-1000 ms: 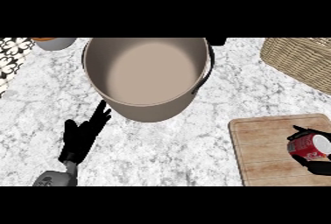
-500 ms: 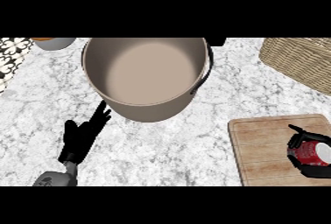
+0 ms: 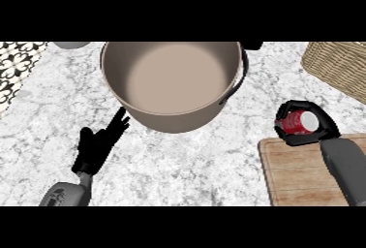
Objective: Pick the can from the cutting board and place it in the pot
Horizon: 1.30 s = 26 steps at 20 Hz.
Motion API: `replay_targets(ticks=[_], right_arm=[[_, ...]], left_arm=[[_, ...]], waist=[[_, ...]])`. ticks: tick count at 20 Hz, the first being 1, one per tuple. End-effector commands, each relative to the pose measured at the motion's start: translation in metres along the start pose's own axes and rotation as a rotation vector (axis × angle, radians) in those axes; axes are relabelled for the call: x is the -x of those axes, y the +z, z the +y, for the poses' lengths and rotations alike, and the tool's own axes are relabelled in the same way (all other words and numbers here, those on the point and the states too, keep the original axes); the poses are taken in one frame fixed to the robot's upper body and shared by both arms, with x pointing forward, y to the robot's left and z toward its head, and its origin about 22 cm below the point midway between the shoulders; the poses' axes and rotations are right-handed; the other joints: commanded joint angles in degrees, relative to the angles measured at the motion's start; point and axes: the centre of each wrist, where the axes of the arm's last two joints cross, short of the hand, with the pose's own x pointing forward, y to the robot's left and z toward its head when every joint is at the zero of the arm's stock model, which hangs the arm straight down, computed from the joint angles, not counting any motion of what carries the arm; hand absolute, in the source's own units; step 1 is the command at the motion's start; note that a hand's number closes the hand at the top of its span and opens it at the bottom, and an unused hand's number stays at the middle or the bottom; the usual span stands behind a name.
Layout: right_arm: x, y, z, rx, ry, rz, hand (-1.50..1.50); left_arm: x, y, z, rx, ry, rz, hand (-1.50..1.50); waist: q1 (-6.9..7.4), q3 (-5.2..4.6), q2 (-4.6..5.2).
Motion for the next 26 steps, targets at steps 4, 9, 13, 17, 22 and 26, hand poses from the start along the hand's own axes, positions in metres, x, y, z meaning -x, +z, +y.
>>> replay_targets(ticks=[4, 9, 13, 17, 22, 26], right_arm=[[-0.013, -0.042, 0.009, -0.024, 0.121, -0.128, 1.5], [-0.046, -0.08, 0.008, -0.029, 0.247, -0.186, 1.5], [-0.048, -0.082, 0.011, -0.007, 0.309, -0.245, 1.5], [-0.101, -0.122, 0.009, 0.018, 0.405, -0.266, 1.5], [-0.139, -0.15, 0.037, -0.001, 0.451, -0.265, 1.5], [-0.168, -0.169, 0.063, -0.03, 0.509, -0.262, 1.5]], left_arm=[[0.001, -0.001, -0.015, -0.001, -0.001, -0.015, 0.0], [-0.004, -0.011, -0.007, -0.015, 0.019, -0.009, 0.0], [0.012, 0.02, -0.002, -0.017, 0.009, 0.005, 0.0], [0.013, 0.018, -0.005, -0.032, 0.02, 0.001, 0.0], [0.004, 0.021, 0.01, -0.021, 0.026, 0.025, 0.0], [0.006, 0.004, 0.017, -0.034, 0.021, 0.012, 0.0]], waist=[[-0.62, 0.07, 0.0], [-1.92, -0.06, -0.35], [-2.23, -0.09, -0.77], [-2.71, -0.15, -1.09], [-3.45, -0.18, -1.41], [-3.57, -0.18, -1.16]])
